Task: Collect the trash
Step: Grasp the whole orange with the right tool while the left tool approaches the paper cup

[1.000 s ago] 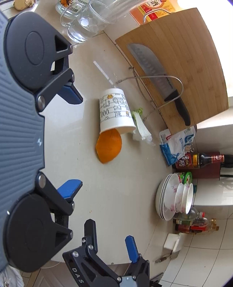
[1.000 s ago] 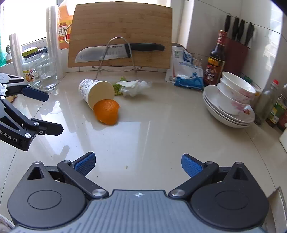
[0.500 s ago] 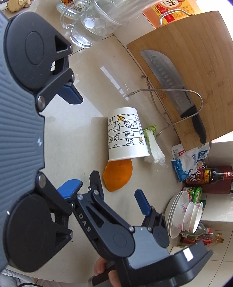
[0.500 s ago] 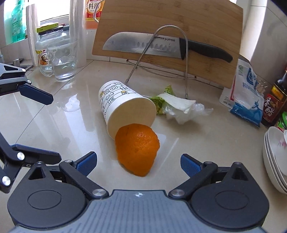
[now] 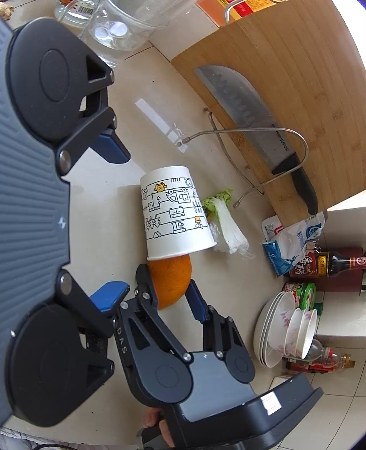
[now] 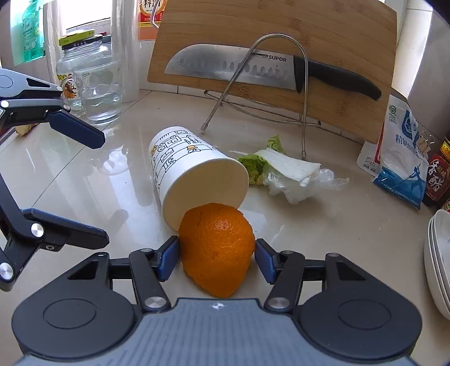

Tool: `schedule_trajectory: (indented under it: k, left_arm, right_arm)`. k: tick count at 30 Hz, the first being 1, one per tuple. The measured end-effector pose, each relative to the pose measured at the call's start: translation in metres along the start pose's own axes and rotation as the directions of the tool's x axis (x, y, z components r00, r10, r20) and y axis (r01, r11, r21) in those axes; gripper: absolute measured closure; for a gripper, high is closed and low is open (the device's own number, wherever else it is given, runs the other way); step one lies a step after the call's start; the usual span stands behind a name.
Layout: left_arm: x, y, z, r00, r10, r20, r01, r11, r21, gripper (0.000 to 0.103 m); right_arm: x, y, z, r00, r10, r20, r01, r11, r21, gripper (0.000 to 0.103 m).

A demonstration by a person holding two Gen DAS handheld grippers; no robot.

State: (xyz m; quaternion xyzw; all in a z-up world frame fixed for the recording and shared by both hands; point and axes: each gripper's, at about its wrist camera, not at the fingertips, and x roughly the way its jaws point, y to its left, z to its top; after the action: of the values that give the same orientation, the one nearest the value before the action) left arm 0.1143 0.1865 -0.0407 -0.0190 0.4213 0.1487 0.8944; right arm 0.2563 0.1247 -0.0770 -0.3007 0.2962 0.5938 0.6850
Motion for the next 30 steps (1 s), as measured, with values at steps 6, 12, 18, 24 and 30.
schedule_trajectory:
  k: [6,12,18,24,30]
  left_arm:
    - [0.003,0.003,0.016,1.0,-0.002,0.011,0.001,0.999,0.054,0.012]
    - [0.015,0.007,0.031,1.0,0.014,0.007,-0.015,0.983,0.183,0.012]
    - [0.035,0.005,0.035,0.999,0.036,-0.012,-0.031,0.956,0.291,0.012]
    - [0.049,-0.007,0.047,1.0,0.001,-0.011,0.004,0.916,0.402,0.012]
    - [0.068,-0.011,0.059,0.999,-0.029,-0.035,0.042,0.888,0.458,0.013]
  right_arm:
    - [-0.014,-0.005,-0.007,1.0,-0.015,0.006,0.015,0.999,0.029,0.04]
    - [-0.027,-0.01,-0.019,0.999,-0.04,-0.001,0.04,0.997,0.058,0.04]
    - [-0.038,-0.015,-0.029,0.998,-0.064,-0.004,0.064,0.993,0.096,0.04]
    - [-0.044,-0.019,-0.034,0.997,-0.083,0.0,0.082,0.988,0.132,0.04]
    - [-0.051,-0.023,-0.037,0.995,-0.102,0.006,0.1,0.981,0.169,0.04]
